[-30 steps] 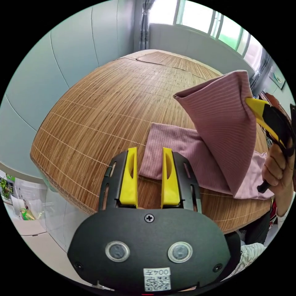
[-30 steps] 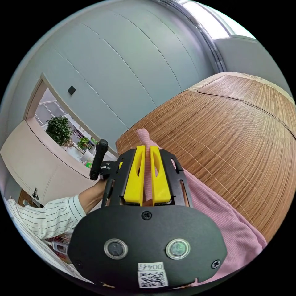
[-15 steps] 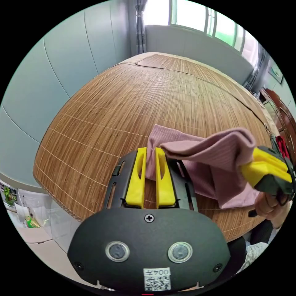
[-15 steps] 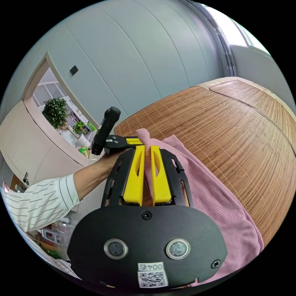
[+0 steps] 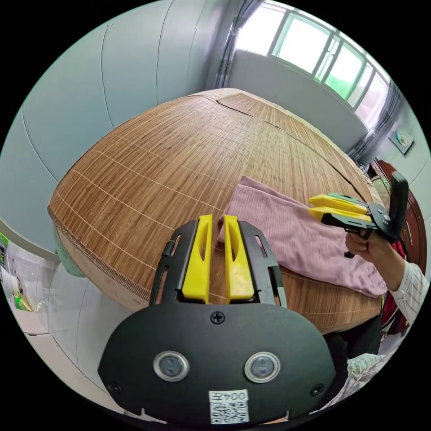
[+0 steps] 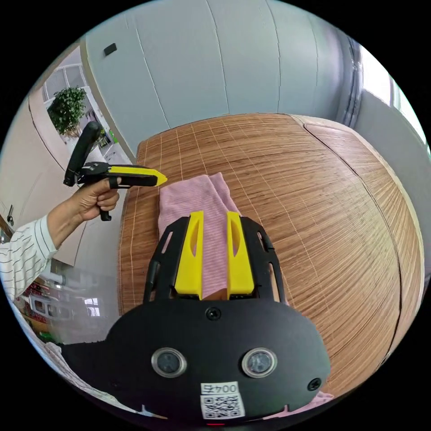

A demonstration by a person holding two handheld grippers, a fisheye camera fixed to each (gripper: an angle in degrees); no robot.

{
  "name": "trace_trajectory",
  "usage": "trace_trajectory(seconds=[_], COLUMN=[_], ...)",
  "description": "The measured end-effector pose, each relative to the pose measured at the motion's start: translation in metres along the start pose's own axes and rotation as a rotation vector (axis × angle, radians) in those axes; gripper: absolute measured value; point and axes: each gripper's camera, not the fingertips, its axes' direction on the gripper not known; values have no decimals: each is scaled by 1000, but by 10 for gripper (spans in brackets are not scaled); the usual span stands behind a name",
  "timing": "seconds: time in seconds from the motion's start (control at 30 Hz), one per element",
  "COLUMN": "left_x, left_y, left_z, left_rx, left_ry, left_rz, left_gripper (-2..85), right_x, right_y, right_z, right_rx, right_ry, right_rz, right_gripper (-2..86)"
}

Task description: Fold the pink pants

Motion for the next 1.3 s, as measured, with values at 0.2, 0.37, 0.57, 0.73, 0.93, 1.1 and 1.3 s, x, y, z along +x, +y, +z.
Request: trace_trajectory(seconds=[0.2, 0.37, 0.57, 0.73, 0.93, 1.1, 1.3], left_x=[1, 0, 3, 17, 36, 69, 140], left_y=[14, 16, 13, 10, -1, -27, -77], left_z=[-4, -14, -17, -31, -61, -77, -69], left_rx=[8, 21, 22, 48, 99, 110, 108], left_ry=[23, 30, 38, 15, -86, -105, -22], left_rz=[-46, -52, -76, -65, -74, -49, 86], left_gripper=[22, 21, 14, 6, 4, 3, 3], right_x=[-19, -33, -61, -92, -88, -83, -42], right_y=[-42, -50, -46, -28, -13, 20, 128], right_z=[37, 52, 50, 15, 22, 35, -76], right_rx=[-85, -117, -128, -28, -56, -93, 97], right_ry=[30, 24, 122, 213, 315, 311, 209], right_rz=[-34, -29, -88, -190, -174, -114, 61], right_gripper=[84, 81, 5, -6, -3, 26, 62])
